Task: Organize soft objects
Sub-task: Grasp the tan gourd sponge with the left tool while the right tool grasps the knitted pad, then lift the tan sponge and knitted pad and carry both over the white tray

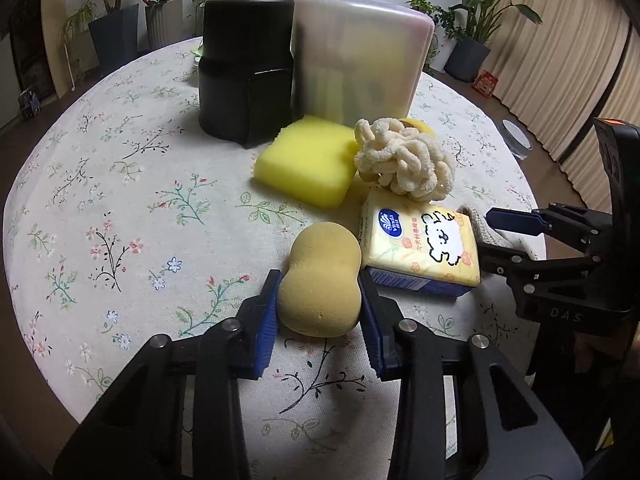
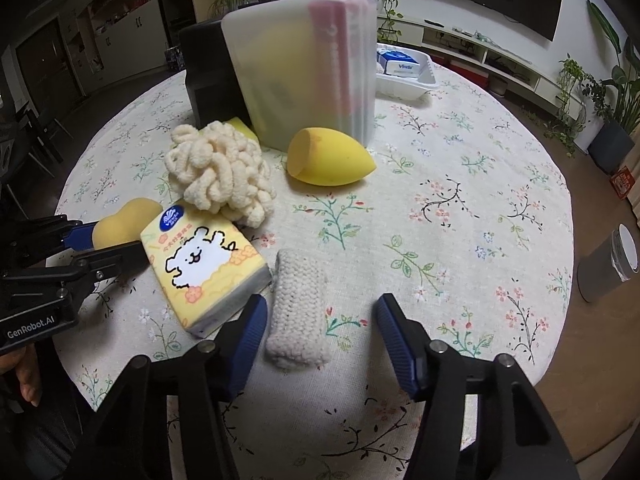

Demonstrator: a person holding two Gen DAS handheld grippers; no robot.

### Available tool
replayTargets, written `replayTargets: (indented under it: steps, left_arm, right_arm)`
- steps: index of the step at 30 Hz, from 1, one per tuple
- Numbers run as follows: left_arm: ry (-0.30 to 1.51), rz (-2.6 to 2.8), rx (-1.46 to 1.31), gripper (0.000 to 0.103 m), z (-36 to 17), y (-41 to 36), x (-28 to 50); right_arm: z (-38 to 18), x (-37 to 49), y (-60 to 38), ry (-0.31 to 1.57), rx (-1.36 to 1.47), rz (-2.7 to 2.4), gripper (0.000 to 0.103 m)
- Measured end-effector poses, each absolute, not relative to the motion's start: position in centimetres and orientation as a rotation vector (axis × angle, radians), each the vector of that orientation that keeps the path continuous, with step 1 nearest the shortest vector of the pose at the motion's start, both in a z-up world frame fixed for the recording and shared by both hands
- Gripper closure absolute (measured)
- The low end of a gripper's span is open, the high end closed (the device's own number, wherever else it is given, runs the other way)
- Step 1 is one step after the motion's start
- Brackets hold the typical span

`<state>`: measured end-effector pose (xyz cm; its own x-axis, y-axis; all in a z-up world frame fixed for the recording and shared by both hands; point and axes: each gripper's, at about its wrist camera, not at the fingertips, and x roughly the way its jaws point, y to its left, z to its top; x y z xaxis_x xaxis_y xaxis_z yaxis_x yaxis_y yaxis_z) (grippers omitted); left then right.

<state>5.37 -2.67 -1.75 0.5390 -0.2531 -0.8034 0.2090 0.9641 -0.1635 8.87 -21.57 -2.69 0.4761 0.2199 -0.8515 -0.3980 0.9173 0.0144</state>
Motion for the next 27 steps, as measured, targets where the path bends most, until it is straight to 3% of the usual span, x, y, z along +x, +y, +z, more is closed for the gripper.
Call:
replayTargets:
  steps: [3, 5, 27]
  left_arm:
    - [0.961, -0.276, -0.059, 0.071, -1.7, -2.5, 5.3]
    - [0.96, -0.277, -0.07, 0.071, -1.8, -2.4, 5.2]
    - [0.921, -0.265, -0.126, 0.072, 0.7, 0.3, 5.0]
  right_arm:
    - [-2.5, 8.8, -21.7, 1.007, -0.186, 0.392, 0.061]
    - [-2.4, 8.7, -21.7, 1.008, -0.182, 0.397, 0.076]
    - [0.0, 9.2, -24.0, 0.989, -0.165, 0.383, 0.076]
